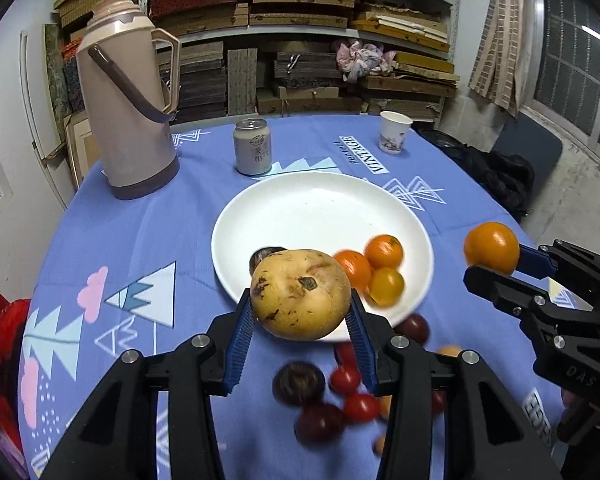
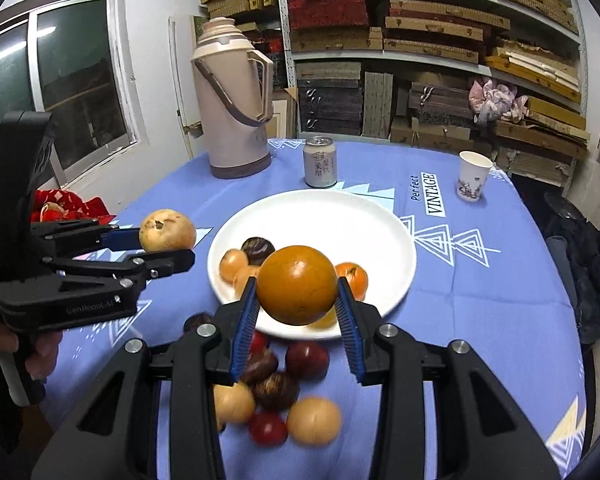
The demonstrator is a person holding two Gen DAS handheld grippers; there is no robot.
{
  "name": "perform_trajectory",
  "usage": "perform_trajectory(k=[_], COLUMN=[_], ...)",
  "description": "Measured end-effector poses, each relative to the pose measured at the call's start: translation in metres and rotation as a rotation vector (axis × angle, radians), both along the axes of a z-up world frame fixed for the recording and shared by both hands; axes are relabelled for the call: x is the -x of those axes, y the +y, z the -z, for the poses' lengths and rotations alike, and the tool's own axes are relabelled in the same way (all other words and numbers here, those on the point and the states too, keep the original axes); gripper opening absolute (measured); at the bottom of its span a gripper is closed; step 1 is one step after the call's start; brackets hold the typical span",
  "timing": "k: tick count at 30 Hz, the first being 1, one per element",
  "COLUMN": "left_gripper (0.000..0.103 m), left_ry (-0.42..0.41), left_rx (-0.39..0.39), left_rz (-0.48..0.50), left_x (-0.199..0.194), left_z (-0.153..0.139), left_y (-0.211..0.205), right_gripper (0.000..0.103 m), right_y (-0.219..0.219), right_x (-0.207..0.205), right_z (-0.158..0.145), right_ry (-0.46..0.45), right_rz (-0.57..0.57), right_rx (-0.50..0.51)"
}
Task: Organize fruits
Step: 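Carry both fruits onto the white plate and open both grippers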
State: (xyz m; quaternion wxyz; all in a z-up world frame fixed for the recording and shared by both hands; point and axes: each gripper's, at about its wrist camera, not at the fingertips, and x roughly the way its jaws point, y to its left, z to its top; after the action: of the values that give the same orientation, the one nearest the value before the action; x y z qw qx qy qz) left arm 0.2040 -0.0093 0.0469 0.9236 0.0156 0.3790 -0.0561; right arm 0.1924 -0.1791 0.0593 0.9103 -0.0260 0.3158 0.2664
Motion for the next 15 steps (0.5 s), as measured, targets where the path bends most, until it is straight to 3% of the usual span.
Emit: perform_trajectory(k=[7, 15], left_gripper=[0.046, 0.046], left_ry=[0.071, 0.098], left_rx=[0.037, 0.057], left_rz=[-0.047, -0.063], left_x=[-0.053, -0.087], left_z=[0.024, 0.040], left_y=[0.013, 0.018], right_gripper=[0.038, 0.038], right_y=[0.019, 0.034], right_x=[-0.052, -0.097], right_z=[0.022, 0.040], right_ry=[0.064, 0.114], right_rz=[0.010, 0.012], right_rx=[0.032, 0.032])
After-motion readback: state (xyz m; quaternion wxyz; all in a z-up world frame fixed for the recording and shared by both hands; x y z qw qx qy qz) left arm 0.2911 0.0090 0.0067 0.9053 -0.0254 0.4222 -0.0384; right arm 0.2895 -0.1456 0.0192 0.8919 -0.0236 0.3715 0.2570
